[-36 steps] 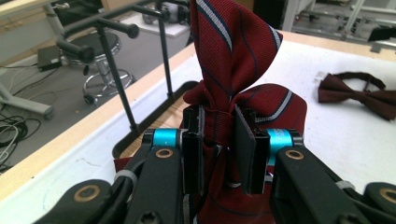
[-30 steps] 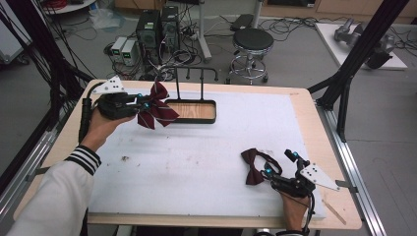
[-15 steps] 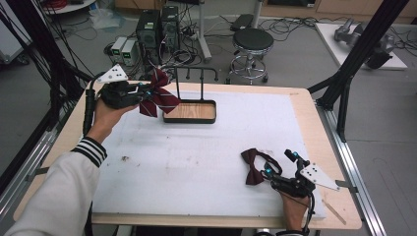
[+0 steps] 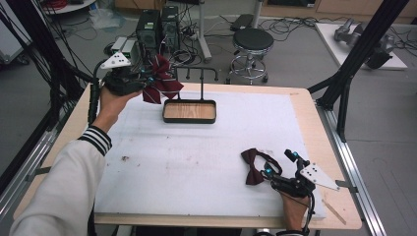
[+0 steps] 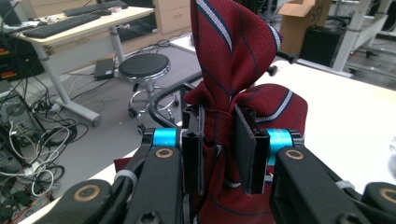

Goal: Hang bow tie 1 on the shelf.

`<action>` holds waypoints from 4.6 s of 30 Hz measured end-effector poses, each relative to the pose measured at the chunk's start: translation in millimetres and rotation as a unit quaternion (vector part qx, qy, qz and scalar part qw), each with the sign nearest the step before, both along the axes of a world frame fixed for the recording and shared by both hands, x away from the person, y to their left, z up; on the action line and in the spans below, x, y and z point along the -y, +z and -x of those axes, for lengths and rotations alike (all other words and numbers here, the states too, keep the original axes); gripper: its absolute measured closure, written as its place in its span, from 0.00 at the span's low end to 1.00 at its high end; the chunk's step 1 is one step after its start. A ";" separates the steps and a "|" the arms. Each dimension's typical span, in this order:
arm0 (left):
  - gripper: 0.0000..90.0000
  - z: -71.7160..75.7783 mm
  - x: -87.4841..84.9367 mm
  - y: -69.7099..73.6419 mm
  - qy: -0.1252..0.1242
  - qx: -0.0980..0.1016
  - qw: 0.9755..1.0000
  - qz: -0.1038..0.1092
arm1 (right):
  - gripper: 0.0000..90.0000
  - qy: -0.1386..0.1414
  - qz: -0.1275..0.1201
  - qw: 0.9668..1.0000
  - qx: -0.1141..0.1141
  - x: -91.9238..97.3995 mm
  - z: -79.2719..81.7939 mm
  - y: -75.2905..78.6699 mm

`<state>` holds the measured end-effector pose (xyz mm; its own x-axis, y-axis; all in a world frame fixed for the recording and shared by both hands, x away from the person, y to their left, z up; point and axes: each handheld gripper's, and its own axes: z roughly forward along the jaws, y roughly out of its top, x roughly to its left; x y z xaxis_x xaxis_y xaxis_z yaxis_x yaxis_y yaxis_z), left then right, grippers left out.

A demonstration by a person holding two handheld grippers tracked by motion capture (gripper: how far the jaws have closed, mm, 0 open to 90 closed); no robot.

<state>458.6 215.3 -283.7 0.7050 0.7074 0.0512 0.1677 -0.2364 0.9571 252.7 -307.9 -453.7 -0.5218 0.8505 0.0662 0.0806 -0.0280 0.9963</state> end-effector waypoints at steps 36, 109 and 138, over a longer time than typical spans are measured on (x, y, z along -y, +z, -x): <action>0.82 -35.1 -9.2 6.2 0.092 0.008 0.994 0.052 | 0.10 0.000 -0.001 1.000 0.000 -0.5 0.5 0.0; 0.17 21.5 -45.4 -39.0 -0.008 -0.010 0.998 0.065 | 0.10 -0.005 0.001 1.000 -0.001 -0.9 0.1 0.2; 0.17 135.9 -59.9 -113.0 -0.036 0.058 0.993 0.101 | 0.10 -0.008 0.013 1.000 0.004 -2.7 0.0 0.3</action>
